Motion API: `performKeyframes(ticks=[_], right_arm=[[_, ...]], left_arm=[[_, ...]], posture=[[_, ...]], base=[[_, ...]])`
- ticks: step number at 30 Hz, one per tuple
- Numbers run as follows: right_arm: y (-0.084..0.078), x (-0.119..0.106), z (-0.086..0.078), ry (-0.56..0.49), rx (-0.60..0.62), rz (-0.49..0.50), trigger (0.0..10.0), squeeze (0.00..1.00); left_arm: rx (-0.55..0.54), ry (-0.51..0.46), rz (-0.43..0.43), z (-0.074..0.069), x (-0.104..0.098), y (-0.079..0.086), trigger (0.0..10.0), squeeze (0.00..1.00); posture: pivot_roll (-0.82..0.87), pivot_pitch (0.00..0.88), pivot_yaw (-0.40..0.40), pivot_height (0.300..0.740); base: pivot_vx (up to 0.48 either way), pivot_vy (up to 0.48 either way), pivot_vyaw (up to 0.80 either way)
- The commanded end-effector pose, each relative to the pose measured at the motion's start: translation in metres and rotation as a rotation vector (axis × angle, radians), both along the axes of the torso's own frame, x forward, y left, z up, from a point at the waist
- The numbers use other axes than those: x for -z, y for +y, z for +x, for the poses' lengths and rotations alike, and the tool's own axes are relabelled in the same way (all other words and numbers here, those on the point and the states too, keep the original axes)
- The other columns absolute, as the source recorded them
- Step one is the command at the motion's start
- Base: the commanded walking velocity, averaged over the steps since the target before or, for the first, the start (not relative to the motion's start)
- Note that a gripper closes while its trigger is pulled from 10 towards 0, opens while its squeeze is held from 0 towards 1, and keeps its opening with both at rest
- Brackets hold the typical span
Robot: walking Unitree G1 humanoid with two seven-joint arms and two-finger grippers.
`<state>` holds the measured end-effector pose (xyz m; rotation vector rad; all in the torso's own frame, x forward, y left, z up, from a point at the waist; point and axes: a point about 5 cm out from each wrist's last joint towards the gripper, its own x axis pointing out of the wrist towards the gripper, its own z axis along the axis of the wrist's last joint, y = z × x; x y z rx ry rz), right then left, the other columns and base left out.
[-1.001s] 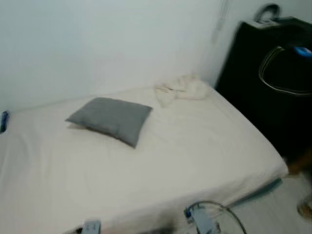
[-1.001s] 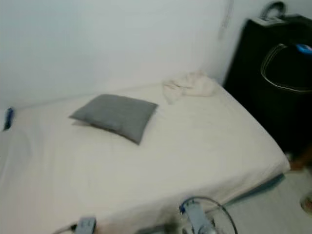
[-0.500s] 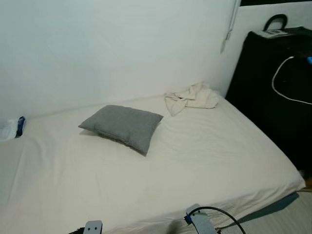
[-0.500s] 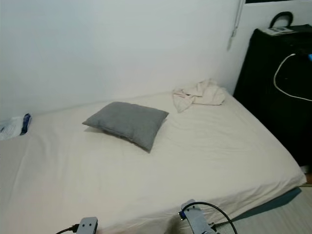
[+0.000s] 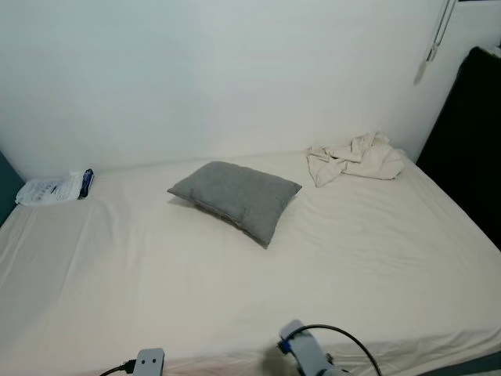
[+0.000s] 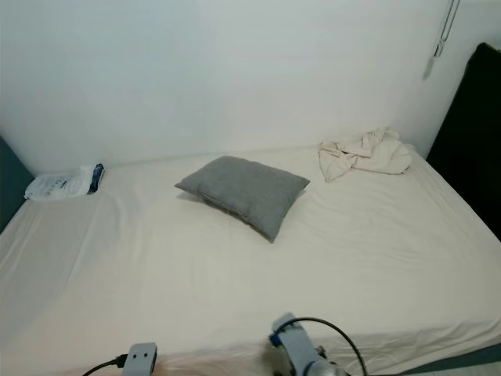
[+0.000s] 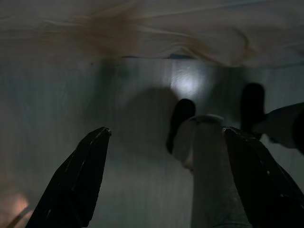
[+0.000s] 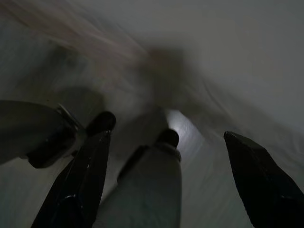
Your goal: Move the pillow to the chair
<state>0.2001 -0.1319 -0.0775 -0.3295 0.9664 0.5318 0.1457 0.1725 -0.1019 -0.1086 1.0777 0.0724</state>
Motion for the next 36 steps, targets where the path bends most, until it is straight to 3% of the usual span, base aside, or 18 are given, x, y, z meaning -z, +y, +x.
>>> performKeyframes(ticks=[1, 7, 11, 18, 25, 29, 31, 36], right_arm=[[0.008, 0.000, 0.000, -0.001, -0.054, -0.010, 10.0, 0.00], [0.016, 0.001, -0.004, 0.019, -0.105, -0.014, 10.0, 0.00], [0.020, 0.001, -0.004, 0.014, -0.147, -0.028, 10.0, 0.00], [0.022, -0.004, 0.007, -0.031, -0.128, -0.047, 10.0, 0.00], [0.013, -0.016, 0.029, -0.104, -0.009, -0.032, 10.0, 0.00], [0.012, -0.018, 0.032, -0.117, 0.003, -0.033, 10.0, 0.00], [0.011, -0.026, 0.043, -0.156, 0.058, 0.014, 10.0, 0.00], [0.011, -0.030, 0.048, -0.176, 0.081, 0.026, 10.0, 0.00]], left_arm=[[-0.037, -0.003, 0.029, -0.001, -0.001, 0.009, 10.0, 0.00], [-0.077, 0.003, 0.062, -0.007, 0.000, 0.020, 10.0, 0.00], [-0.129, 0.006, 0.066, -0.019, 0.003, 0.025, 10.0, 0.00], [-0.134, -0.002, 0.044, -0.028, 0.006, 0.018, 10.0, 0.00], [-0.098, -0.029, 0.003, -0.022, 0.005, 0.008, 10.0, 0.00], [-0.086, -0.036, -0.002, -0.019, 0.004, 0.005, 10.0, 0.00], [-0.039, -0.054, -0.006, -0.008, 0.001, 0.000, 10.0, 0.00], [0.007, -0.069, -0.015, 0.000, -0.001, -0.002, 10.0, 0.00]], posture=[[-0.07, 0.052, -0.023, 0.740], [0.00, 0.062, -0.057, 0.740], [0.07, 0.072, -0.105, 0.740], [0.09, 0.080, -0.119, 0.740], [0.04, 0.078, -0.112, 0.740], [0.03, 0.074, -0.104, 0.740], [-0.01, 0.065, -0.086, 0.740], [-0.04, 0.059, -0.068, 0.740]], base=[[0.000, 0.000, 0.00], [0.000, 0.000, 0.00], [0.000, 0.000, 0.00], [0.000, 0.000, 0.00], [0.000, 0.000, 0.00], [0.000, 0.000, 0.00], [0.000, 0.000, 0.00], [0.000, 0.000, 0.00]])
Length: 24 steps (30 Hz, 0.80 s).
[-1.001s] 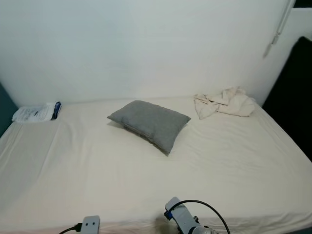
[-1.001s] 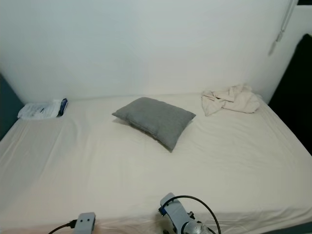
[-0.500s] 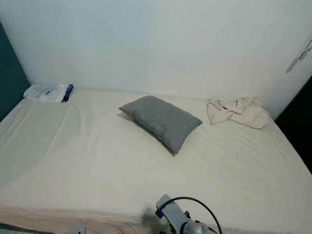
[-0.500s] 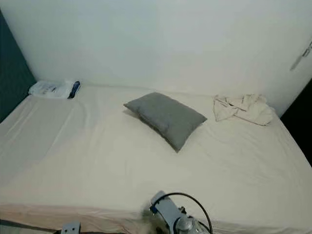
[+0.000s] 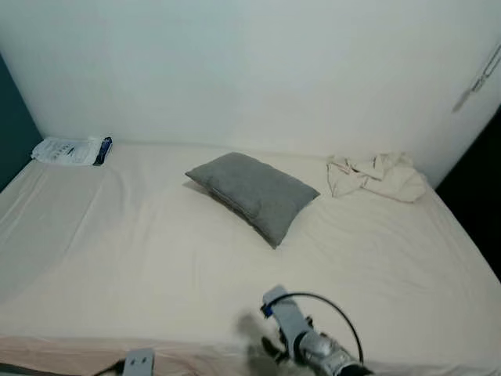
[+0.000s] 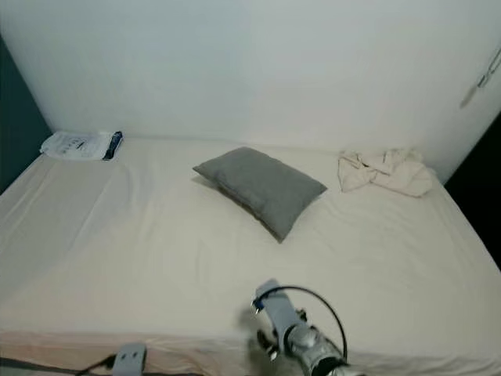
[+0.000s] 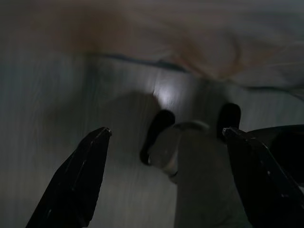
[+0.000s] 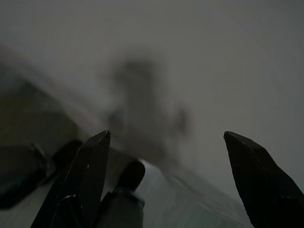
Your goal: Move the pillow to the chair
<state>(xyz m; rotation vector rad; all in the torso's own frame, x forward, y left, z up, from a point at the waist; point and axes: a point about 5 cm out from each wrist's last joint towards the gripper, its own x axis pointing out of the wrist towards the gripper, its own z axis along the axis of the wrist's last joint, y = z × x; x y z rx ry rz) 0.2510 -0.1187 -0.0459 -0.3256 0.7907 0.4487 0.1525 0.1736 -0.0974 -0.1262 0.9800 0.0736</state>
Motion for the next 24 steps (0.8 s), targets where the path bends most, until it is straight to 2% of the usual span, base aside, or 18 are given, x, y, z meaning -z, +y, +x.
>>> performKeyframes(ticks=[1, 4, 13, 18, 21, 24], right_arm=[[-0.002, 0.002, -0.003, 0.008, 0.024, 0.015, 10.0, 0.00], [-0.002, 0.004, -0.006, 0.019, 0.026, 0.022, 10.0, 0.00], [-0.004, 0.016, -0.023, 0.087, -0.008, -0.003, 10.0, 0.00], [-0.006, 0.018, -0.026, 0.096, -0.009, -0.006, 10.0, 0.00], [-0.005, 0.017, -0.025, 0.094, -0.012, -0.005, 10.0, 0.00], [-0.005, 0.017, -0.025, 0.093, -0.016, -0.004, 10.0, 0.00]], left_arm=[[0.023, 0.014, -0.021, -0.001, 0.001, -0.005, 10.0, 0.00], [-0.004, -0.008, -0.039, 0.006, -0.002, -0.004, 10.0, 0.00], [0.021, -0.002, -0.027, 0.007, -0.002, -0.003, 10.0, 0.00], [0.024, 0.017, -0.019, 0.002, 0.000, -0.002, 10.0, 0.00], [-0.011, 0.016, -0.042, -0.001, 0.001, -0.002, 10.0, 0.00], [-0.019, 0.019, -0.055, -0.003, 0.002, -0.003, 10.0, 0.00]], posture=[[-0.06, 0.052, -0.054, 0.740], [-0.07, 0.047, -0.047, 0.740], [-0.07, 0.044, -0.040, 0.740], [-0.07, 0.043, -0.040, 0.740], [-0.08, 0.044, -0.039, 0.740], [-0.08, 0.045, -0.040, 0.740]], base=[[0.000, 0.000, 0.00], [0.000, 0.000, 0.00], [0.000, 0.000, 0.00], [0.435, 0.000, 0.00], [0.465, 0.000, 0.00], [0.000, 0.000, 0.00]])
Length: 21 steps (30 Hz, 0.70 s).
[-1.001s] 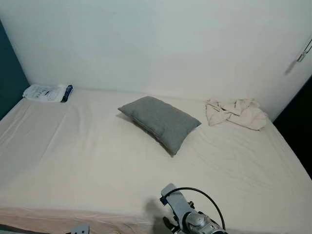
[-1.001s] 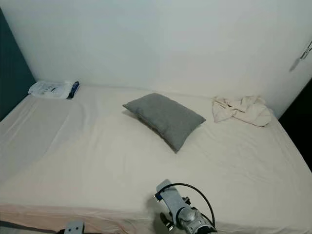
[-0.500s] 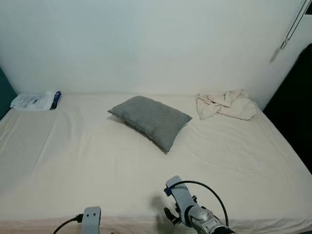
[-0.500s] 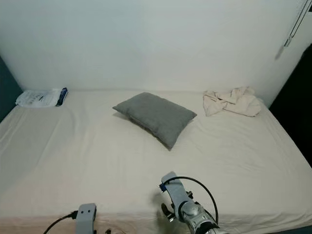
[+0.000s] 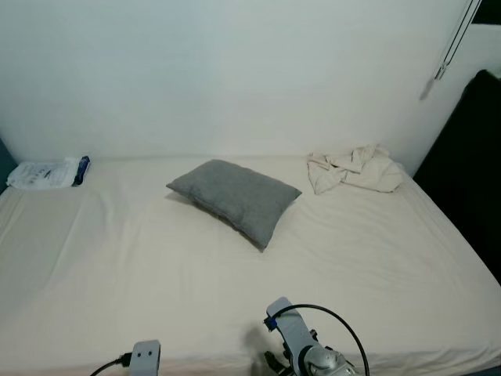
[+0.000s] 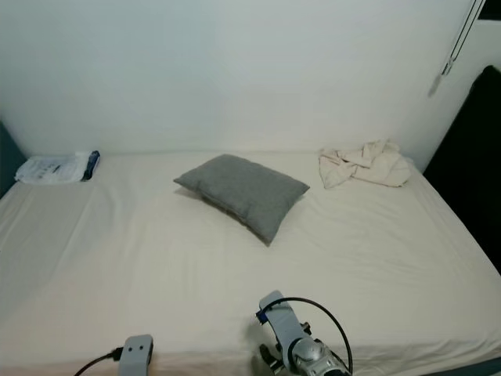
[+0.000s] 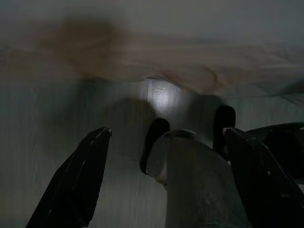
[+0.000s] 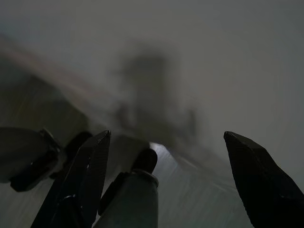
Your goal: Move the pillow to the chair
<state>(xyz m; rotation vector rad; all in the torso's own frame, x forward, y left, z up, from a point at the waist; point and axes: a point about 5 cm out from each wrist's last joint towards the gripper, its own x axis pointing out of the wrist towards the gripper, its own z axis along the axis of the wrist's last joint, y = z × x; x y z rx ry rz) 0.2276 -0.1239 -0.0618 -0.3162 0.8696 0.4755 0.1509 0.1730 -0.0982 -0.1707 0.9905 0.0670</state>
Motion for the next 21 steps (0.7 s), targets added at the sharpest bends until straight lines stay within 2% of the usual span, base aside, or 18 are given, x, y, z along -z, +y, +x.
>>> performKeyframes(ticks=[1, 21], right_arm=[[0.0002, 0.0010, -0.0015, 0.011, -0.003, -0.002, 10.0, 0.00], [0.0019, 0.0036, -0.0057, 0.025, -0.023, -0.011, 10.0, 0.00]], left_arm=[[-0.005, 0.010, -0.014, -0.0011, 0.0008, -0.0025, 10.0, 0.00], [0.011, 0.052, 0.007, -0.0098, 0.0044, -0.0017, 10.0, 0.00]], posture=[[-0.08, 0.045, -0.040, 0.740], [-0.08, 0.052, -0.035, 0.740]], base=[[0.000, 0.000, 0.00], [0.000, 0.000, 0.00]])
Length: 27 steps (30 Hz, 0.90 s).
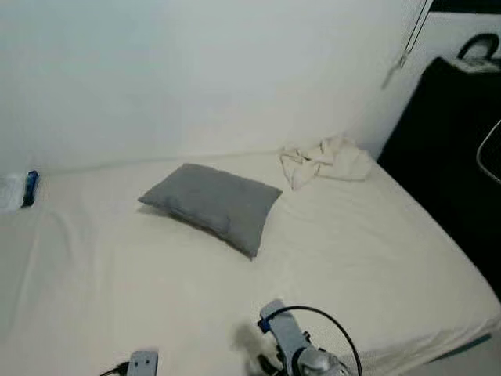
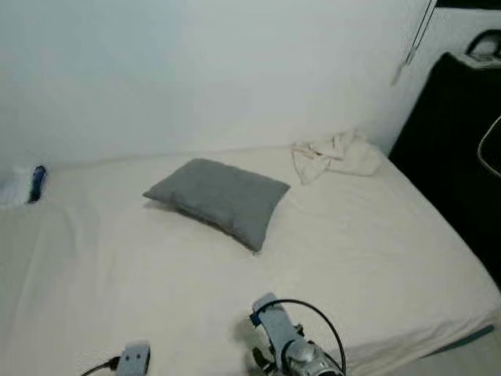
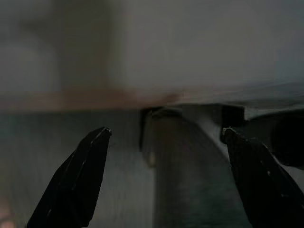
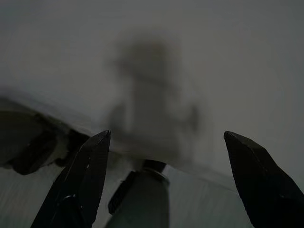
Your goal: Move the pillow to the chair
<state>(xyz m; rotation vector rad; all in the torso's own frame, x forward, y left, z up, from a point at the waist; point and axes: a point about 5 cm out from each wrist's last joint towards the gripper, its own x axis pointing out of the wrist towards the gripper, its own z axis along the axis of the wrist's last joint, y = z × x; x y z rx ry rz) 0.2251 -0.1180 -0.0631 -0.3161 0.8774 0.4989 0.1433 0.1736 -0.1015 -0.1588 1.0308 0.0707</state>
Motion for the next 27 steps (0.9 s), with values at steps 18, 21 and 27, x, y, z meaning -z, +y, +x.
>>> performKeyframes(ticks=[18, 21, 27], right_arm=[[-0.012, -0.049, 0.065, -0.223, 0.279, 0.151, 10.0, 0.00], [-0.014, -0.070, 0.085, -0.273, 0.372, 0.284, 10.0, 0.00], [-0.008, -0.098, 0.109, -0.319, 0.461, 0.520, 10.0, 0.00]], left_arm=[[-0.005, -0.093, 0.000, 0.022, -0.009, -0.003, 10.0, 0.00], [-0.015, -0.168, -0.010, 0.041, -0.019, -0.001, 10.0, 0.00], [0.025, -0.328, 0.009, 0.079, -0.043, 0.005, 10.0, 0.00]], posture=[[-0.08, 0.075, -0.021, 0.740], [-0.08, 0.105, -0.007, 0.740], [-0.07, 0.129, 0.013, 0.715]], base=[[0.000, 0.000, 0.00], [0.000, 0.000, 0.00], [0.000, 0.000, 0.00]])
